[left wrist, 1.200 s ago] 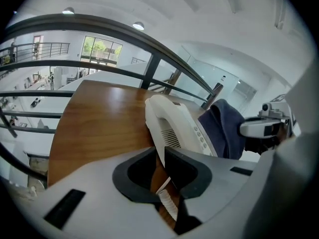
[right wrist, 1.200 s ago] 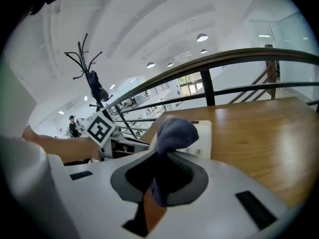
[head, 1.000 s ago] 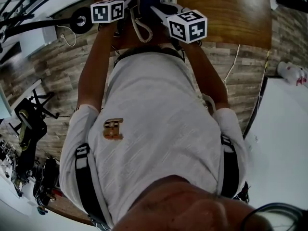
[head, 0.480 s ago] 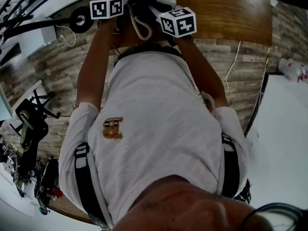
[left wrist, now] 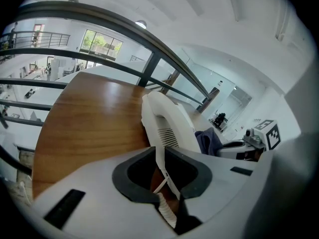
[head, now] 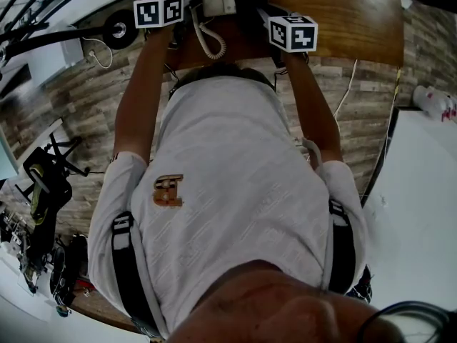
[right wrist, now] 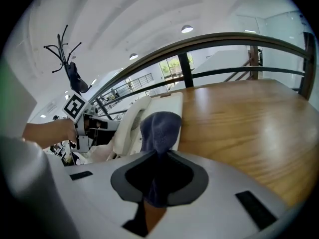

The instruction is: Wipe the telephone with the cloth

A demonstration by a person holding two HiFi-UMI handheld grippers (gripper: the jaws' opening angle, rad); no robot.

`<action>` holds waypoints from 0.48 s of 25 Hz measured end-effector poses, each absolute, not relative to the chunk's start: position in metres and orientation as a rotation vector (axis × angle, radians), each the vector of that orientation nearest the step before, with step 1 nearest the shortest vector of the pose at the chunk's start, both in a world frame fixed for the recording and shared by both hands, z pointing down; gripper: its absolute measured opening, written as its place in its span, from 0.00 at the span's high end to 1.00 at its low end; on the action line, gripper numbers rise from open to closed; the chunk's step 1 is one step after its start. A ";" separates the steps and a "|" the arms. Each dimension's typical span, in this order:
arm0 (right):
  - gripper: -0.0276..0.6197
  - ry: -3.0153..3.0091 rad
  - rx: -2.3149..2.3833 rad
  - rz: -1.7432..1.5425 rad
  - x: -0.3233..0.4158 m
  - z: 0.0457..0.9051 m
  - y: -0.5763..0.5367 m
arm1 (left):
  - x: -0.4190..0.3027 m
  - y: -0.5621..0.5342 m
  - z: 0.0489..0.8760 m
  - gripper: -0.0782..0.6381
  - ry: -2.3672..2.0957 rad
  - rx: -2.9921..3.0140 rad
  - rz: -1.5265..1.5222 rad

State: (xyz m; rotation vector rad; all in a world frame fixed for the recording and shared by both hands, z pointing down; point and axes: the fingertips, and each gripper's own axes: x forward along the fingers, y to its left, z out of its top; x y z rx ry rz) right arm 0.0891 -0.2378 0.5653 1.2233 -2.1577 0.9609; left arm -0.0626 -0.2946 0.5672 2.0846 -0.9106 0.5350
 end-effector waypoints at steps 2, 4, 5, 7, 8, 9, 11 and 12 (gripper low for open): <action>0.86 -2.128 1.259 0.971 0.104 0.569 -0.237 | -0.063 -0.294 0.567 0.79 -0.912 2.085 0.533; 0.86 -2.107 1.295 0.980 0.117 0.569 -0.236 | -0.063 -0.294 0.567 0.79 -0.917 2.083 0.535; 0.86 -2.099 1.312 0.983 0.122 0.567 -0.236 | -0.064 -0.294 0.567 0.79 -0.922 2.082 0.539; 0.86 -2.091 1.342 0.985 0.132 0.564 -0.235 | -0.066 -0.294 0.566 0.79 -0.935 2.083 0.540; 0.86 -2.091 1.354 0.985 0.137 0.561 -0.235 | -0.068 -0.295 0.564 0.79 -0.943 2.085 0.537; 0.86 -2.094 1.364 0.981 0.142 0.558 -0.235 | -0.070 -0.295 0.561 0.79 -0.952 2.088 0.532; 0.86 -2.104 1.381 0.967 0.149 0.551 -0.236 | -0.075 -0.297 0.556 0.79 -0.975 2.096 0.523; 0.86 -2.113 1.387 0.958 0.152 0.546 -0.236 | -0.078 -0.297 0.552 0.79 -0.986 2.101 0.517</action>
